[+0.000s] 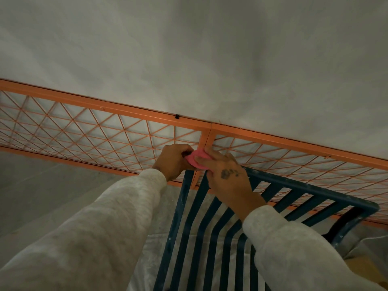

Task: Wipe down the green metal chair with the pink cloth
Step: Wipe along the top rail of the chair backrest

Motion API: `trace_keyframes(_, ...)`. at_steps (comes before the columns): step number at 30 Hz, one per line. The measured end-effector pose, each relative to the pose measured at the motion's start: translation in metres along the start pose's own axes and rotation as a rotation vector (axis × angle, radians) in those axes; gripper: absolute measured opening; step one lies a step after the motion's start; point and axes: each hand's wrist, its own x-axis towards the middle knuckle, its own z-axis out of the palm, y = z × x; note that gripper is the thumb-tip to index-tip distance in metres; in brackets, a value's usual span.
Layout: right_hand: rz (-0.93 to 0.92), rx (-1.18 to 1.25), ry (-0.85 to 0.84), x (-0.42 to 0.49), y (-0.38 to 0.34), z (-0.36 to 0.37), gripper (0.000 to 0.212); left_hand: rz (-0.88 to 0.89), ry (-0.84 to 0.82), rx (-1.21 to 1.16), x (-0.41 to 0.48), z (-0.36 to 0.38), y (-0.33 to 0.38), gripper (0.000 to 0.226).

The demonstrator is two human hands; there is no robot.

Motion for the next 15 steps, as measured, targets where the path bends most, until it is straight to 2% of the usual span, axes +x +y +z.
trace_keyframes(6,0.117,0.007,0.043,0.004,0.005,-0.013,0.059,-0.051,-0.04,0.035,0.004,-0.002,0.0,0.034)
trace_keyframes(12,0.02,-0.029,-0.026,0.011,-0.012,0.0,0.059,-0.048,-0.04,0.011,0.003,-0.004,0.002,0.031)
trace_keyframes(15,-0.015,-0.071,0.016,0.006,0.006,-0.001,0.059,-0.039,-0.042,0.02,0.003,-0.005,0.003,0.036)
